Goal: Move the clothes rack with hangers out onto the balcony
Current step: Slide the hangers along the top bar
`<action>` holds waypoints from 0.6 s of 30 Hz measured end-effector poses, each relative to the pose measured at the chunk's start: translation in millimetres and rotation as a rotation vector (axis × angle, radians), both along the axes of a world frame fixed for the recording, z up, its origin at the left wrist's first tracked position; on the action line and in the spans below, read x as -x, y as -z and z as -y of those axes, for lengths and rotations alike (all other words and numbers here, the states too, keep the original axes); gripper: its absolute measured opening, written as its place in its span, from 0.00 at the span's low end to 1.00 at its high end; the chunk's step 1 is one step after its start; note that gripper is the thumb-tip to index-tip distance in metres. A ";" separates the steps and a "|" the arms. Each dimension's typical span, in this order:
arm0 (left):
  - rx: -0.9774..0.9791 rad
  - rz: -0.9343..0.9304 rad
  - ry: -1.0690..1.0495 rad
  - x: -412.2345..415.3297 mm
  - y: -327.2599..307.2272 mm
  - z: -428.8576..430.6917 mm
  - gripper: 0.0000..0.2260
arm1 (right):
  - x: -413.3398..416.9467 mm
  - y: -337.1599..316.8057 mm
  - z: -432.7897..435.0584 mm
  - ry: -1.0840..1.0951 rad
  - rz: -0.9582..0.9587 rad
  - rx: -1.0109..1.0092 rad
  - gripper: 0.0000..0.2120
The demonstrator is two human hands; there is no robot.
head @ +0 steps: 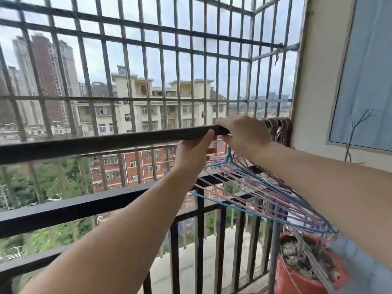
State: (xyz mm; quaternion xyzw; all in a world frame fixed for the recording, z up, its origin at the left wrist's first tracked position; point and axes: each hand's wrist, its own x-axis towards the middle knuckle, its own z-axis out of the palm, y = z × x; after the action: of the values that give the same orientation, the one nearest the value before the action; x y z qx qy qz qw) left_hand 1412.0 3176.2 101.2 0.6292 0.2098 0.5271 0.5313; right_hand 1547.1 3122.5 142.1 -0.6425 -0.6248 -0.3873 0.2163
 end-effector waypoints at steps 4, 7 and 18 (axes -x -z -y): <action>-0.020 0.000 -0.036 -2.4 0.5 -10.0 0.03 | -3.0 0.4 -15.0 -0.034 -0.015 -0.013 0.09; -0.031 -0.002 -0.057 -2.1 1.1 -15.5 0.03 | -3.4 1.6 -21.9 -0.052 -0.002 -0.041 0.10; -0.020 -0.038 -0.013 -12.5 6.5 -3.5 0.07 | -1.9 20.2 -11.5 -0.075 -0.079 -0.230 0.12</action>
State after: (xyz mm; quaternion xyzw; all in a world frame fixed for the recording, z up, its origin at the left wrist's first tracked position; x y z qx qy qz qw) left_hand 1424.5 3179.7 94.7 0.6430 0.2183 0.5206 0.5175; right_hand 1549.0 3134.0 121.9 -0.6042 -0.5910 -0.4224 0.3275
